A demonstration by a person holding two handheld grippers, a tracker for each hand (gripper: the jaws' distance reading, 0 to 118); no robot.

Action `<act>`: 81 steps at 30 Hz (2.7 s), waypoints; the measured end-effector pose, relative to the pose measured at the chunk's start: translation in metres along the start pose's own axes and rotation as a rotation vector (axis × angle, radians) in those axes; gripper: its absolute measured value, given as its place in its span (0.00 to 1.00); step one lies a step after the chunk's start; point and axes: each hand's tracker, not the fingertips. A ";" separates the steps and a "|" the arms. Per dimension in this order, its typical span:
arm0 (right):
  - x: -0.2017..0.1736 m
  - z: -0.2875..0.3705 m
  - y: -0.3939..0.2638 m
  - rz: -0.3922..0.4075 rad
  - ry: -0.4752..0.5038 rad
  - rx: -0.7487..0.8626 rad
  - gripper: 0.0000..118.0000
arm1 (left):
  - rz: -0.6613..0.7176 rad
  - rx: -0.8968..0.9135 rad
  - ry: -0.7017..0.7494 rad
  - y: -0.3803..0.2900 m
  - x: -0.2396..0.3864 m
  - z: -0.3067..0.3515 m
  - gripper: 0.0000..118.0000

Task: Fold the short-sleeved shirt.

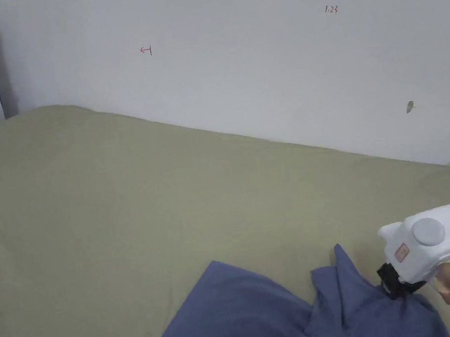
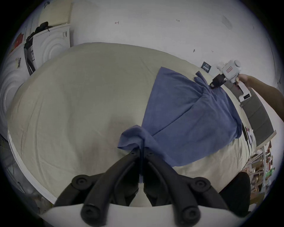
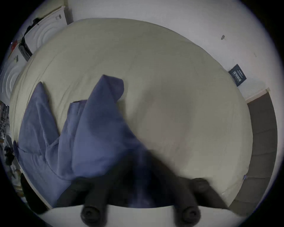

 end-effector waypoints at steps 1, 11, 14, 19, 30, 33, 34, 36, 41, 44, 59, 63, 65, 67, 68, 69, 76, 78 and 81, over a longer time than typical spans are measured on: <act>0.002 0.006 -0.002 -0.003 -0.015 0.025 0.02 | 0.001 0.003 -0.001 0.001 0.000 0.000 0.04; 0.018 0.087 -0.033 -0.121 0.139 0.103 0.02 | 0.016 0.088 -0.020 0.019 -0.002 0.022 0.04; 0.021 0.117 -0.044 -0.140 0.125 0.151 0.02 | 0.023 0.119 -0.022 0.027 -0.004 0.029 0.04; 0.023 0.173 -0.062 -0.198 0.115 0.322 0.02 | 0.005 0.172 -0.029 0.048 0.001 0.042 0.04; 0.050 0.262 -0.074 -0.306 0.087 0.564 0.02 | -0.017 0.364 -0.046 0.138 0.006 0.081 0.04; 0.061 0.282 -0.072 -0.341 0.086 0.616 0.02 | -0.024 0.454 -0.038 0.176 0.006 0.098 0.04; 0.064 0.289 -0.071 -0.346 0.086 0.631 0.02 | -0.020 0.480 -0.040 0.190 0.007 0.103 0.04; 0.067 0.301 -0.068 -0.343 0.054 0.659 0.02 | -0.023 0.529 -0.033 0.217 0.007 0.115 0.04; 0.079 0.326 -0.056 -0.376 0.034 0.782 0.02 | -0.088 0.601 0.016 0.285 0.011 0.134 0.04; 0.085 0.340 -0.045 -0.391 0.006 0.825 0.02 | -0.146 0.638 0.060 0.321 0.018 0.143 0.04; 0.100 0.369 -0.002 -0.423 -0.032 0.986 0.02 | -0.201 0.763 0.097 0.414 0.039 0.168 0.04; 0.090 0.345 -0.004 -0.390 -0.016 0.945 0.02 | -0.186 0.770 0.054 0.405 0.033 0.149 0.04; 0.082 0.325 -0.009 -0.378 -0.022 0.929 0.02 | -0.163 0.743 0.033 0.398 0.026 0.134 0.04; 0.076 0.301 -0.017 -0.395 -0.021 0.904 0.02 | -0.138 0.710 0.035 0.385 0.019 0.116 0.04; 0.072 0.289 -0.022 -0.413 -0.010 0.875 0.02 | -0.118 0.699 0.027 0.375 0.015 0.106 0.04; 0.067 0.278 -0.029 -0.427 0.012 0.848 0.02 | -0.088 0.679 0.007 0.364 0.010 0.096 0.04; 0.050 0.203 -0.085 -0.457 0.030 0.705 0.02 | -0.026 0.479 -0.041 0.291 -0.024 0.036 0.04; 0.040 0.185 -0.109 -0.475 0.035 0.663 0.02 | -0.020 0.451 -0.046 0.270 -0.031 0.029 0.04; 0.027 0.160 -0.151 -0.483 0.048 0.611 0.02 | -0.015 0.412 -0.059 0.230 -0.039 0.026 0.04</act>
